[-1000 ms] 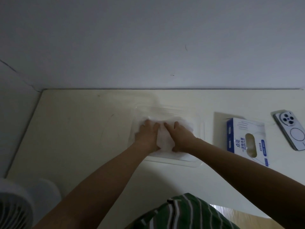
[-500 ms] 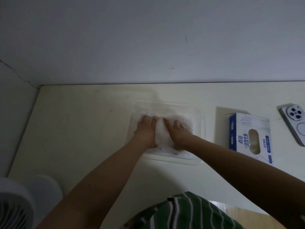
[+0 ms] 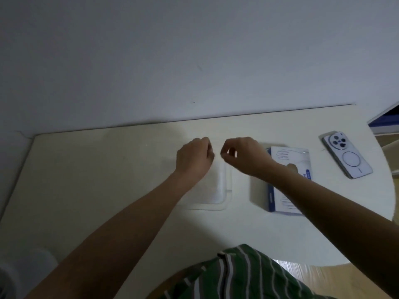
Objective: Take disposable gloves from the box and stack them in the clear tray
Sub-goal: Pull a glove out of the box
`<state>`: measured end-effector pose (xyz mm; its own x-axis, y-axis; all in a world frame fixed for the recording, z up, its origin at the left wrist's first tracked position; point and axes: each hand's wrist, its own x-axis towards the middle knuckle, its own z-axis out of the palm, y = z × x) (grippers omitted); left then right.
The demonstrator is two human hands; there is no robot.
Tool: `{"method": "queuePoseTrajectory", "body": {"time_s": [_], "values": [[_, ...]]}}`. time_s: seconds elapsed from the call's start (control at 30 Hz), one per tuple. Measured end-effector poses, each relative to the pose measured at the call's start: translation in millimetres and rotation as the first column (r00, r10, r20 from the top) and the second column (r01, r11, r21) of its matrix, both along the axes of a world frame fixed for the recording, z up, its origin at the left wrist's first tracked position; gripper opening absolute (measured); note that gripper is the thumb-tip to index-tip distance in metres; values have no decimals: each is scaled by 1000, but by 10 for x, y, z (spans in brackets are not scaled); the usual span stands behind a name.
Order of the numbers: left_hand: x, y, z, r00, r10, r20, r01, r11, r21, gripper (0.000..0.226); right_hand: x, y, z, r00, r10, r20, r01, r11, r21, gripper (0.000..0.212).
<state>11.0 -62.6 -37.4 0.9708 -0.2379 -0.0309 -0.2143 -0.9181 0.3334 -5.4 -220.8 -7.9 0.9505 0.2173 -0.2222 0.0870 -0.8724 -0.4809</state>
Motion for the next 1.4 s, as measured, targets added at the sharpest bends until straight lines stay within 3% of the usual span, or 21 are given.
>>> {"method": "queuePoseTrajectory", "body": {"time_s": [0.13, 0.27, 0.37, 0.43, 0.5, 0.67, 0.77, 0.93, 1.0, 1.1, 1.2, 1.27, 1.4], "values": [[-84, -693, 134, 979, -205, 13, 204, 965, -164, 13, -183, -795, -135, 979, -205, -13, 204, 977, -59, 15], [-200, -1269, -55, 915, -350, -202, 311, 929, -199, 18, -461, -1331, -476, 950, -297, -99, 271, 938, -217, 7], [-281, -1587, -292, 826, -400, -398, 378, 916, -137, 47, -591, -1493, -694, 953, -259, -156, 193, 918, -347, 24], [-317, -1708, -425, 801, -395, -450, 395, 913, -98, 65, -627, -1512, -806, 963, -232, -140, 155, 897, -415, 39], [-343, -1761, -513, 816, -387, -430, 394, 916, -77, 72, -630, -1489, -883, 969, -223, -107, 152, 879, -453, 42], [-364, -1800, -608, 868, -336, -364, 364, 931, 7, 72, -573, -1572, -928, 979, -181, -94, 116, 874, -472, 27], [-377, -1825, -618, 869, -333, -367, 370, 929, 31, 71, -575, -1672, -914, 983, -178, -52, 147, 918, -368, 17], [-365, -1830, -632, 862, -335, -380, 361, 932, -2, 67, -606, -1856, -746, 967, -247, 59, 235, 958, 164, 8], [-359, -1833, -622, 858, -334, -389, 361, 933, -3, 68, -601, -1880, -617, 949, -314, 10, 292, 895, 338, 6], [-322, -1789, -568, 818, -375, -435, 376, 922, -90, 66, -551, -1886, -448, 876, -449, -173, 466, 701, 540, 16], [-240, -1637, -443, 770, -400, -498, 202, 892, -404, 69, -520, -1865, -323, 850, -474, -230, 510, 629, 587, 23], [-206, -1544, -325, 777, -404, -484, 46, 802, -596, 82, -513, -1817, -285, 837, -491, -242, 529, 611, 589, 28], [-193, -1420, -127, 783, -430, -450, -30, 696, -717, 104, -400, -1652, -289, 768, -588, -254, 623, 591, 512, 39]]}}
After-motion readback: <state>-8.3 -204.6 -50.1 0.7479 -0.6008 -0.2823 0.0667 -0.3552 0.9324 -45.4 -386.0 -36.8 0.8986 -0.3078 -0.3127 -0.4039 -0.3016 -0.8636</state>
